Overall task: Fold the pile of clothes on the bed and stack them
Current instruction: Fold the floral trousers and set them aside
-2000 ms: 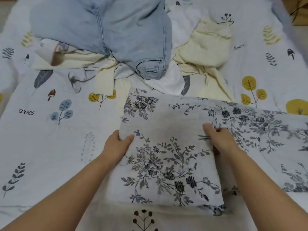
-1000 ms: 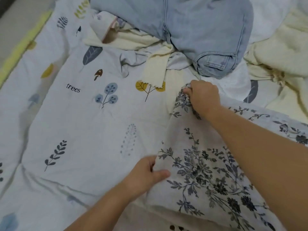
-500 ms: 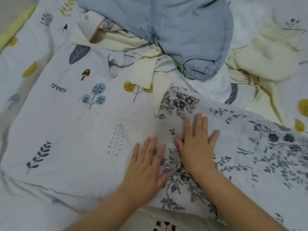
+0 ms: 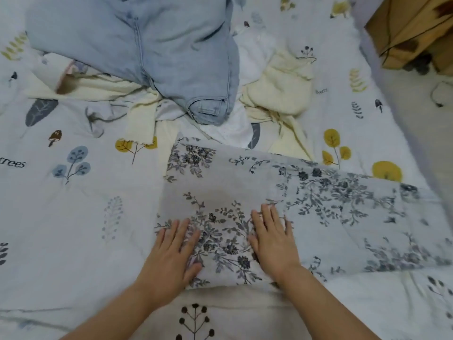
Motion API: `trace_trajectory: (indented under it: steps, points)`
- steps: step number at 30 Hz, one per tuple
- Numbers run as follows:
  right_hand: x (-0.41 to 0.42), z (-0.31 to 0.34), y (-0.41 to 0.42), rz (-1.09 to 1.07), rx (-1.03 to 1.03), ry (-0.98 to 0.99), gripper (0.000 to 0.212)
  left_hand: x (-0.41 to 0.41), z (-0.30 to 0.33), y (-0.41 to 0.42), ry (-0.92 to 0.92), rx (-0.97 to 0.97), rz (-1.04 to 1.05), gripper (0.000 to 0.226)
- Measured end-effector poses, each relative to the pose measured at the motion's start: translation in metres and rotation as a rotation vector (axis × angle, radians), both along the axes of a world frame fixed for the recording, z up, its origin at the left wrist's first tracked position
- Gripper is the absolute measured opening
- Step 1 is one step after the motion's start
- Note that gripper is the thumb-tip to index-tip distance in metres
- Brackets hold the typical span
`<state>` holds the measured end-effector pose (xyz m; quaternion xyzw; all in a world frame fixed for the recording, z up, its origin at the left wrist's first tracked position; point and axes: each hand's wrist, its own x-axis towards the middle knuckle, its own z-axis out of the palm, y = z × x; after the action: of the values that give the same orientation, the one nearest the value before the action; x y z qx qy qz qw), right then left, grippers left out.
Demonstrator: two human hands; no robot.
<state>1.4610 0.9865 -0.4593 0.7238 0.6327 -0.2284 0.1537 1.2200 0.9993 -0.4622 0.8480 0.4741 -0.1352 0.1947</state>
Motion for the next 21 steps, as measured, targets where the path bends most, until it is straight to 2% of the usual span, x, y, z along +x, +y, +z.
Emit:
trace_trajectory:
  steps: [4,8,9,12,15,17,19,21]
  points:
    - [0.004,0.025,-0.015,-0.136,0.134,0.142,0.056,0.013,0.004,0.003,0.022,-0.079,0.042,0.109]
    - [0.032,0.047,-0.051,-0.636,0.380,0.319,0.046,0.043,0.022,0.001,-0.016,-0.064,0.031,0.117]
    - [0.045,0.050,-0.060,-0.802,0.425,0.342,0.045,0.053,0.025,0.001,-0.027,-0.066,0.022,0.112]
    - [0.096,0.049,-0.081,-1.302,0.514,0.361,0.050,0.084,0.024,-0.001,-0.058,-0.057,0.025,0.070]
    - [0.146,0.040,-0.094,-1.755,0.515,0.448,0.063,0.110,0.018,-0.003,-0.083,-0.068,0.019,0.062]
    - [0.174,0.034,-0.098,-1.947,0.515,0.637,0.054,0.124,0.012,-0.005,-0.074,-0.079,0.019,0.062]
    - [0.197,0.027,-0.097,-2.055,0.542,0.899,0.020,0.134,0.004,-0.009,-0.029,-0.093,0.016,0.064]
    - [0.210,0.024,-0.091,-2.141,0.552,1.141,0.016,0.139,-0.002,-0.014,0.030,-0.106,0.009,0.067]
